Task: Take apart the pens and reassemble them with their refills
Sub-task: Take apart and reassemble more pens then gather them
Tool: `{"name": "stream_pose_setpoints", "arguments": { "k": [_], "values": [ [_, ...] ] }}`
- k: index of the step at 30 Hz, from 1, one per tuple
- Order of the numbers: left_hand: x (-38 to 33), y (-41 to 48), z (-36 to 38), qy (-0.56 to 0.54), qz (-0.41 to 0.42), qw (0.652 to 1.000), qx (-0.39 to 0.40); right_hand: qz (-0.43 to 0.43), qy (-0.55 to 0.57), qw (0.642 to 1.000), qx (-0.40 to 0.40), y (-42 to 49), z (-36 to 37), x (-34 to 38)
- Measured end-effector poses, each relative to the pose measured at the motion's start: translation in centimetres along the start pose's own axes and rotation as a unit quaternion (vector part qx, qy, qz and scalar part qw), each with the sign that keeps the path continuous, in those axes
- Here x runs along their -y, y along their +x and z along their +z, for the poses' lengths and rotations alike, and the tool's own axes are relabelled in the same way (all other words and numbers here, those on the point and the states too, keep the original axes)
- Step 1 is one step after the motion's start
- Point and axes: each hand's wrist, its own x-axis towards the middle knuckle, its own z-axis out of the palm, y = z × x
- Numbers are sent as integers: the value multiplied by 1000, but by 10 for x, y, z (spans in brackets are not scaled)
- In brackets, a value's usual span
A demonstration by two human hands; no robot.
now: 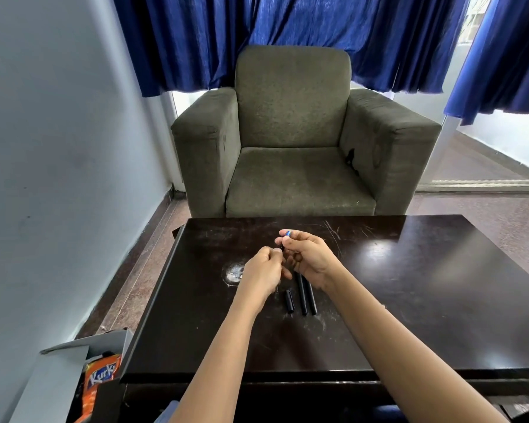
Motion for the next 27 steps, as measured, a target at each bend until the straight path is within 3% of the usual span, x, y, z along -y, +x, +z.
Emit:
{"name": "stream_pose_setpoints", "arguments": {
  "k": [8,15,27],
  "values": [
    [3,5,0,22,28,999,-36,19,-1,999,27,-2,3,2],
    [4,3,0,29,37,998,-33,22,18,999,-19,0,0,1],
    [4,2,-1,56,55,995,-60,31,33,999,11,-1,3,4]
  ]
}}
